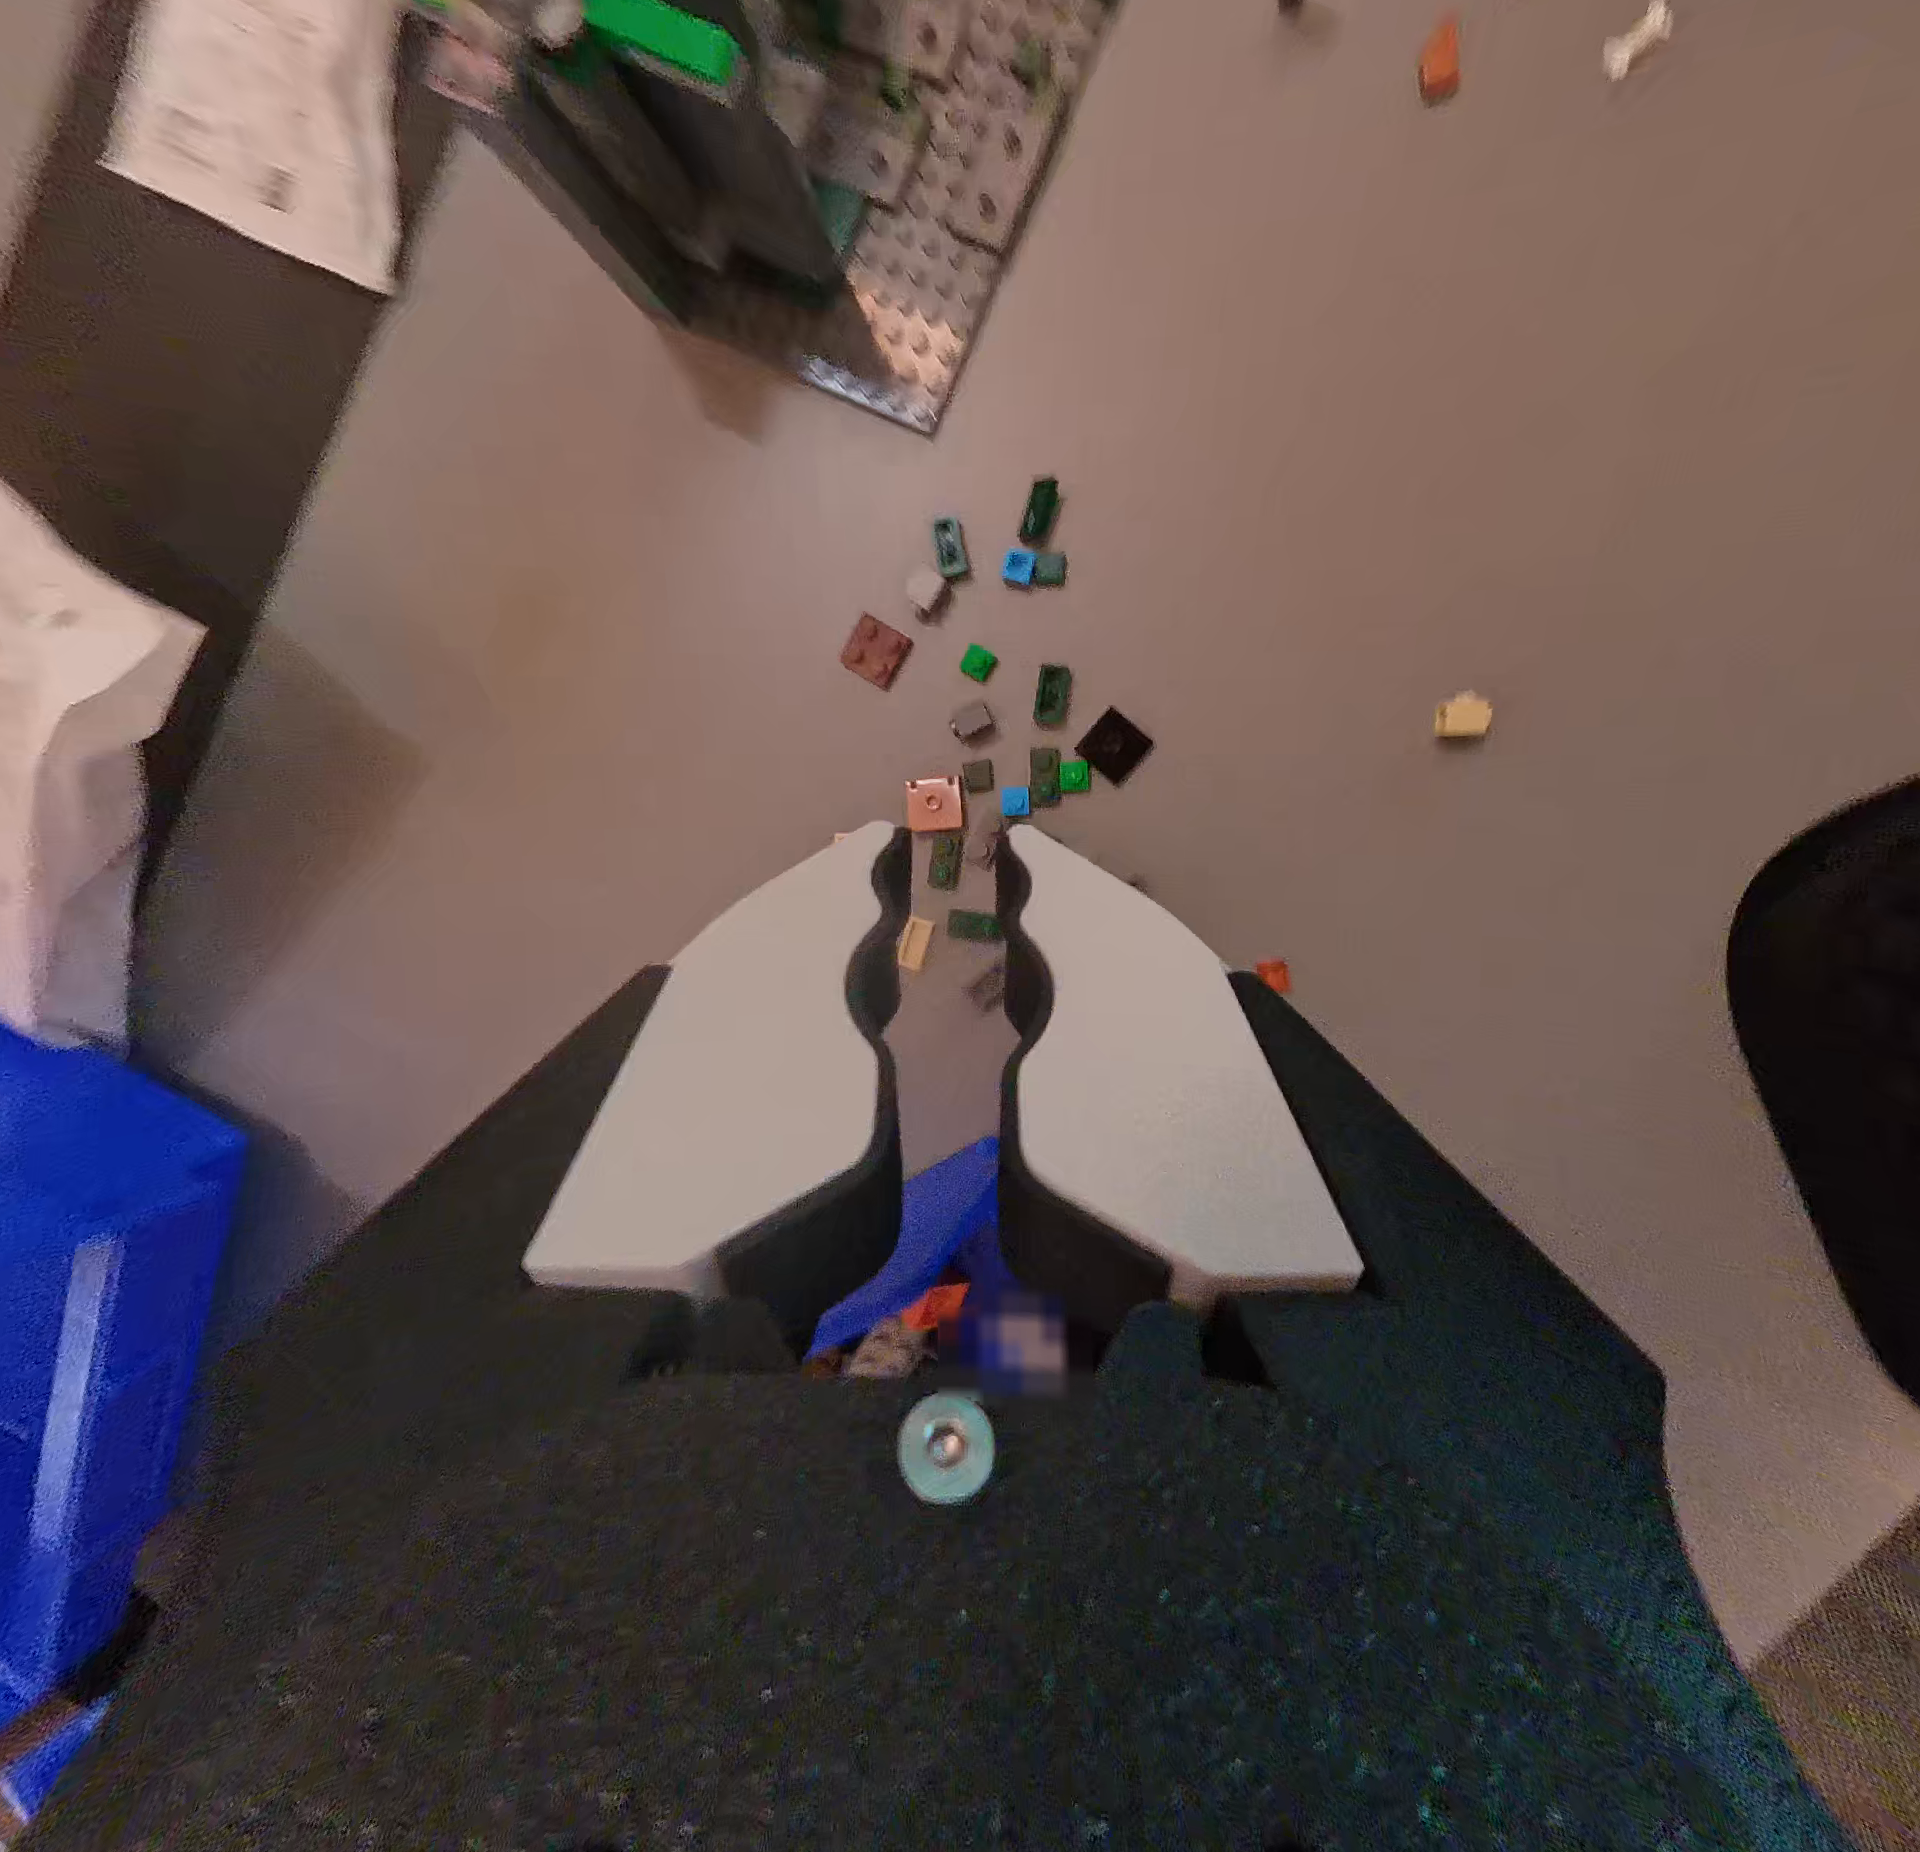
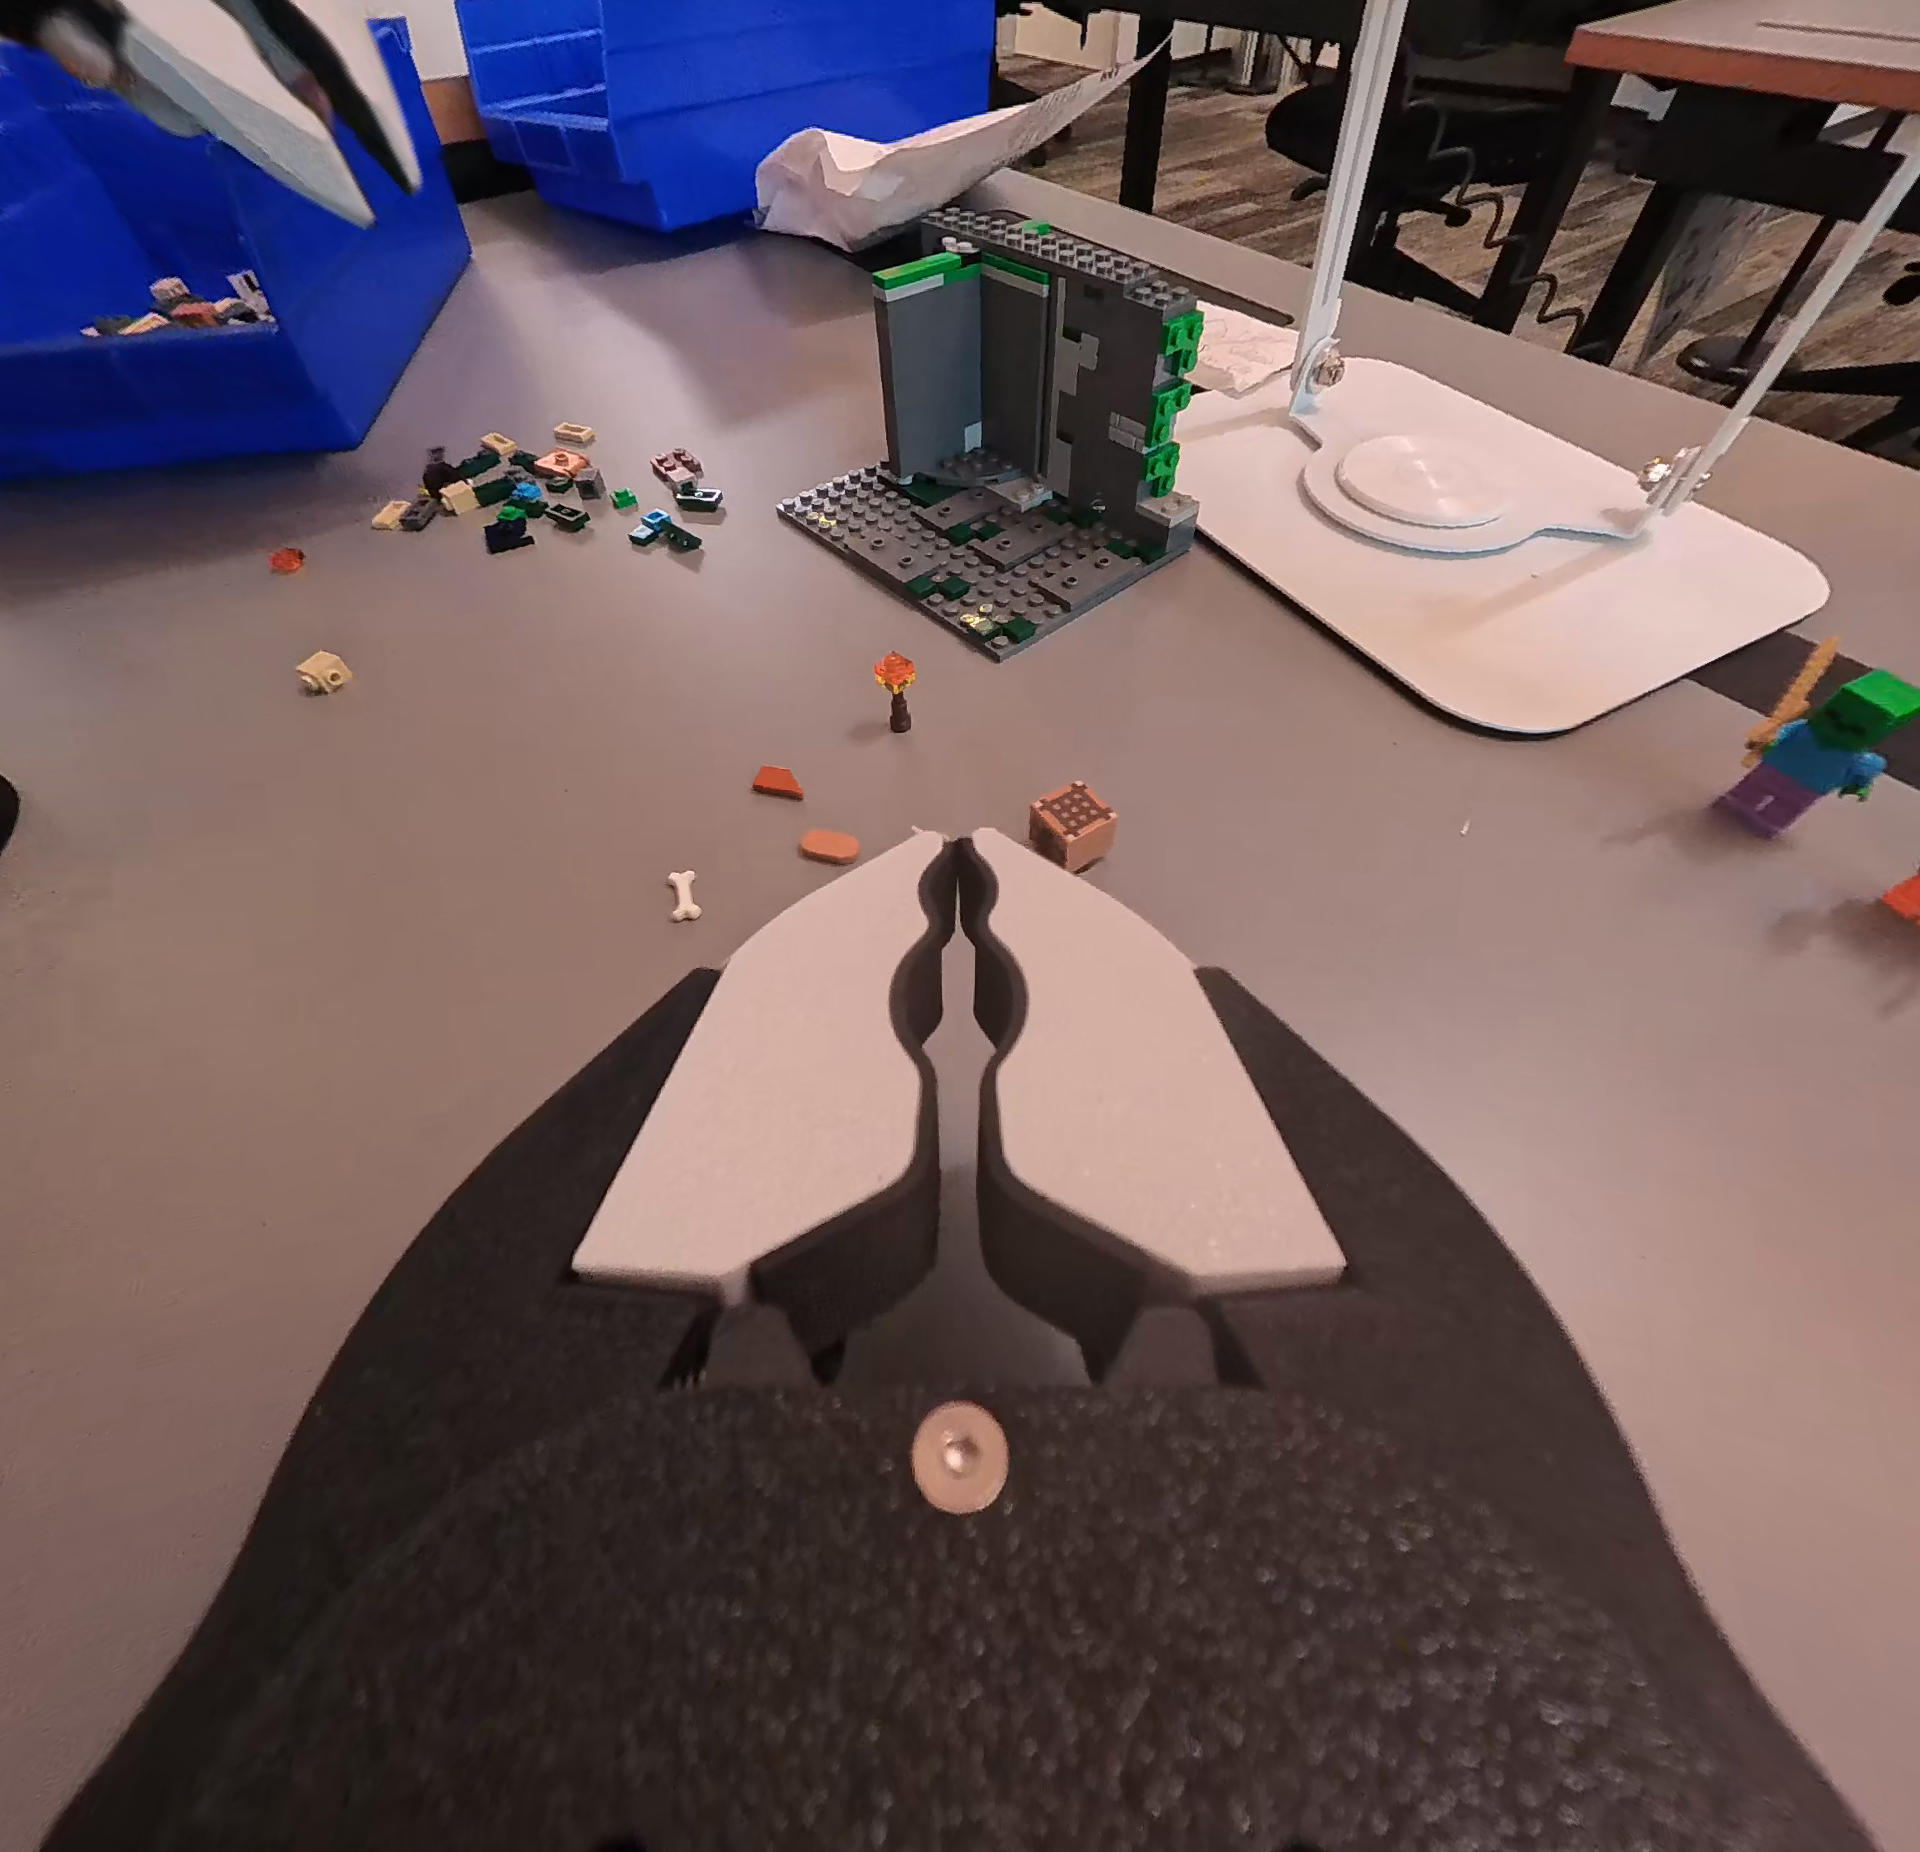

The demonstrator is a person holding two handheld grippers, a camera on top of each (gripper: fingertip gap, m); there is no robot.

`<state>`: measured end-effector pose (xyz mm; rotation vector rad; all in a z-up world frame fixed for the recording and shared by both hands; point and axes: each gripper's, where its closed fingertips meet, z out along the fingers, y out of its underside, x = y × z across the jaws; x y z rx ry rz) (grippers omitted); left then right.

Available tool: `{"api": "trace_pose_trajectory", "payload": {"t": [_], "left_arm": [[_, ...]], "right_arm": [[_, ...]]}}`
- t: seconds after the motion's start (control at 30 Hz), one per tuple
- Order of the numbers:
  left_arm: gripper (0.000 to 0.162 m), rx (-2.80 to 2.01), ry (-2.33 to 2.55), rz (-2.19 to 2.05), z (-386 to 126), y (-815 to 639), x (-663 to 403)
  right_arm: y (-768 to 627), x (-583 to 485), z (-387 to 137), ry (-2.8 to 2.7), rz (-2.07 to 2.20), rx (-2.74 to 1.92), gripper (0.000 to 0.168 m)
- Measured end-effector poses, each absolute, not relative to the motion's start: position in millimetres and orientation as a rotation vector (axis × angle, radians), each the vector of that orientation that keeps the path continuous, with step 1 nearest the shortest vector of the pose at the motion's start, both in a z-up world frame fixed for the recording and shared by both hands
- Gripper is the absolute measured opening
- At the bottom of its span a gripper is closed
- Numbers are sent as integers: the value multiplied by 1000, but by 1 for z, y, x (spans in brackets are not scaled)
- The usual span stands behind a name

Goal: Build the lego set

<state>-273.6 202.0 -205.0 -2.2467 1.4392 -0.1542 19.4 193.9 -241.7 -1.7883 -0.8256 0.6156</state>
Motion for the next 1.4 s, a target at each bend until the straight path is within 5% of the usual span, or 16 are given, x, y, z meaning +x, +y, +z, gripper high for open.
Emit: {"api": "trace_pose_trajectory", "payload": {"t": [0.3, 0.67, 0.87, 1.4], "left_arm": [[19, -2544, 1760, -17, -279, 218, -278], [21, -2608, 1743, 3, -299, 222, -282], [5, -2610, 1745, 4, -299, 220, -281], [5, -2348, 1838, -372, -256, 175, -191]], "right_arm": [[191, 18, -242, -843, 606, -1791, 0], [193, 20, -242, -818, 645, -1800, 0], [193, 20, -241, -816, 639, -1797, 0], [188, 16, -233, -845, 623, -1765, 0]]}}
